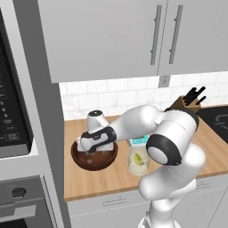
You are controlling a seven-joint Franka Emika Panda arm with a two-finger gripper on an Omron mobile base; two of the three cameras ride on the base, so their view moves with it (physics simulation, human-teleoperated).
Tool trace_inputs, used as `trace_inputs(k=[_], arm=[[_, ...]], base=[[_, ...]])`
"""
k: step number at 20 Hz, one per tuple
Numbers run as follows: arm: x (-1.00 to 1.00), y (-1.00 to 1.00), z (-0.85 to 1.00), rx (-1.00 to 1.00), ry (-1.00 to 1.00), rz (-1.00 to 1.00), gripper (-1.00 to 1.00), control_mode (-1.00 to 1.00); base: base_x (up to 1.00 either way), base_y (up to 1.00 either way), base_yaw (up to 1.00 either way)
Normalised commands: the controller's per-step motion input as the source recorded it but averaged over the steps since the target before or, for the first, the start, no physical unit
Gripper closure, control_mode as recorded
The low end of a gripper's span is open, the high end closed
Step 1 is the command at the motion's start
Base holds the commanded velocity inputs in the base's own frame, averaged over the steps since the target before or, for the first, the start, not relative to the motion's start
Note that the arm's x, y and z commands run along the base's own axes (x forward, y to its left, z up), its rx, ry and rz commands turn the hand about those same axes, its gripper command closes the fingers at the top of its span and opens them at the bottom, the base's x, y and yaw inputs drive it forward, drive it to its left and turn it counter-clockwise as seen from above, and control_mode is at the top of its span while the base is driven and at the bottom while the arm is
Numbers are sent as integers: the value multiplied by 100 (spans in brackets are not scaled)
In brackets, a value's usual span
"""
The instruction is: Grab a lemon wedge from the fridge and one ice cube from the ice bowl, and put them in the glass of lemonade.
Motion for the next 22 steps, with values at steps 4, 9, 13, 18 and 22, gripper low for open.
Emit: trace_inputs(k=[4, 9, 13, 18, 22], arm=[[5, 0, 0, 0, -5, -4, -100, -100], [7, 0, 0, 0, -3, -1, -100, -100], [4, 0, 0, 0, 0, -2, -100, -100], [0, -2, 0, 0, 0, -4, -100, -100], [-2, -8, 0, 0, 0, -5, -100, -100]], base=[[0, 0, 0], [0, 0, 0], [0, 0, 0], [0, 0, 0], [0, 0, 0]])
